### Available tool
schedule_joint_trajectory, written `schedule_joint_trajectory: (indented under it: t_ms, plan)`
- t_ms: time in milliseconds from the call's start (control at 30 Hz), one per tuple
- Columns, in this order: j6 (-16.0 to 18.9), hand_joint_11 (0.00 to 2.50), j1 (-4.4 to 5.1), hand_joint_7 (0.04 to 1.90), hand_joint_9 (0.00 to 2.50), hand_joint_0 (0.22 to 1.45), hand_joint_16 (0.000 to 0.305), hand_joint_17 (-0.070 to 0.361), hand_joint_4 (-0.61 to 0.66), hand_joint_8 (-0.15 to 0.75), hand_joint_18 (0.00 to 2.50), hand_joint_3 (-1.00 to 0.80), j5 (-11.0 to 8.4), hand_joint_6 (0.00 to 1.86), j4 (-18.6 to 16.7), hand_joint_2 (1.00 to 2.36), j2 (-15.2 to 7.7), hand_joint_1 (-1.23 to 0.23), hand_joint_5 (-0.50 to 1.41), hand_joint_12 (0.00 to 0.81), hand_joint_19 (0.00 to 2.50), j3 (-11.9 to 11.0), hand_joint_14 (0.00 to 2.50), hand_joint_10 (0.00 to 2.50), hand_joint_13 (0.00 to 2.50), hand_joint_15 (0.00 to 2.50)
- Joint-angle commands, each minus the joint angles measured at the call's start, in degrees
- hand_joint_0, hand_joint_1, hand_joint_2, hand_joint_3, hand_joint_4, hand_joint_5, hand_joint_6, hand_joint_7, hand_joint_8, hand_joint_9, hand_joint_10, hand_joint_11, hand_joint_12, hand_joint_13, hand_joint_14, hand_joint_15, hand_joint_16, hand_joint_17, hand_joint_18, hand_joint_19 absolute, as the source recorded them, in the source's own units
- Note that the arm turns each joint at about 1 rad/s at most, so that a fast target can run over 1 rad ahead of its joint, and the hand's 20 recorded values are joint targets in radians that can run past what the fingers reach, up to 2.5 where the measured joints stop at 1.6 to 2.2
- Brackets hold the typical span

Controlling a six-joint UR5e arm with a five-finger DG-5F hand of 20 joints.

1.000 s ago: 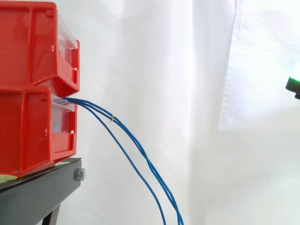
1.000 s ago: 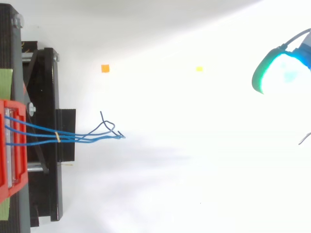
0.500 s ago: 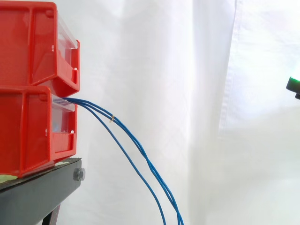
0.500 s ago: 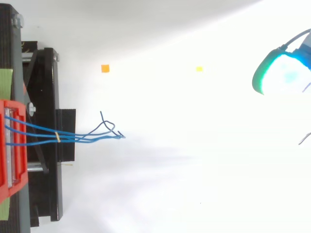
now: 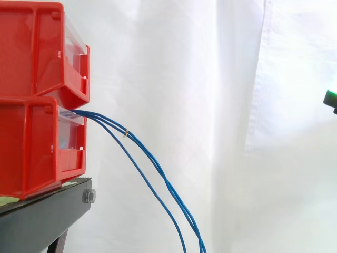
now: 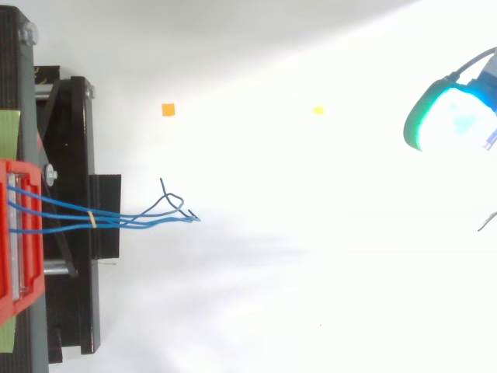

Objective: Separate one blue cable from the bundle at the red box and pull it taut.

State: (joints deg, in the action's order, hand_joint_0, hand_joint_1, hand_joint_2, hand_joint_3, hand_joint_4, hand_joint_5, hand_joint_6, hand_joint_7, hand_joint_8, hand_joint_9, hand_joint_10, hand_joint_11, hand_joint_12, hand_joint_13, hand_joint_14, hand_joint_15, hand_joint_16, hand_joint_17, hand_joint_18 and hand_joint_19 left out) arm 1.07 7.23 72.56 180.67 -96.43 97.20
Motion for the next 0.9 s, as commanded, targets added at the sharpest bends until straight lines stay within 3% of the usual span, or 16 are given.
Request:
schedule_joint_trajectory:
  t_ms: [0,133,167,233,267,333,600,633,700,733,867]
  plan:
    - [-0.28,0.55,-0.19,0.76,0.70,0.52,0.043,0.096,0.15,0.258,0.42,-0.47,0.04,0.50,0.48,1.00,-0.07,-0.65,-0.19,0.297,0.60,0.01,0.02,0.02,0.61,0.39]
    - [-2.83,0.55,0.07,0.77,0.70,0.52,0.042,0.096,0.15,0.258,0.41,-0.47,-2.68,0.50,-7.43,1.00,-1.39,-0.65,-0.19,0.295,0.59,0.01,0.02,0.02,0.61,0.40]
    - [-5.12,0.57,0.16,0.77,0.70,0.52,0.042,0.095,0.15,0.256,0.41,-0.47,-4.44,0.50,-10.42,1.00,-2.71,-0.65,-0.19,0.296,0.59,-0.08,0.02,0.01,0.61,0.39]
    - [-7.31,0.56,0.33,0.77,0.70,0.52,0.042,0.095,0.15,0.256,0.41,-0.47,-5.58,0.50,-12.97,1.00,-4.38,-0.65,-0.19,0.296,0.60,-0.52,0.02,0.02,0.61,0.39]
    - [-7.31,0.56,0.33,0.77,0.70,0.52,0.042,0.095,0.15,0.257,0.41,-0.47,-5.58,0.50,-12.97,1.00,-4.38,-0.65,-0.19,0.295,0.60,-0.52,0.02,0.01,0.61,0.40]
    - [-8.37,0.57,0.60,0.77,0.70,0.52,0.042,0.095,0.15,0.256,0.41,-0.47,-5.85,0.50,-14.64,1.00,-6.58,-0.65,-0.19,0.295,0.59,-1.66,0.02,0.01,0.60,0.40]
    - [-8.81,0.57,0.77,0.77,0.70,0.52,0.042,0.094,0.15,0.254,0.40,-0.48,-7.60,0.50,-14.47,1.00,-11.32,-0.65,-0.19,0.295,0.60,-6.76,0.01,0.01,0.60,0.39]
    - [-10.39,0.57,0.77,0.77,0.70,0.52,0.042,0.094,0.15,0.255,0.40,-0.47,-8.40,0.50,-14.47,1.00,-13.08,-0.65,-0.19,0.295,0.60,-8.87,0.02,0.01,0.60,0.40]
    - [-10.74,0.57,0.77,0.77,0.70,0.52,0.042,0.094,0.15,0.254,0.40,-0.48,-8.40,0.50,-14.82,1.00,-14.22,-0.65,-0.19,0.294,0.59,-9.31,0.02,0.01,0.60,0.39]
    - [-10.65,0.57,0.68,0.77,0.70,0.52,0.042,0.094,0.15,0.252,0.40,-0.47,-8.13,0.50,-15.34,1.00,-16.16,-0.65,-0.19,0.295,0.59,-10.10,0.02,0.01,0.60,0.39]
    - [-10.83,0.57,0.68,0.77,0.70,0.52,0.042,0.094,0.15,0.251,0.40,-0.47,-8.31,0.50,-17.45,1.00,-17.48,-0.65,-0.19,0.294,0.60,-10.45,0.02,0.02,0.60,0.40]
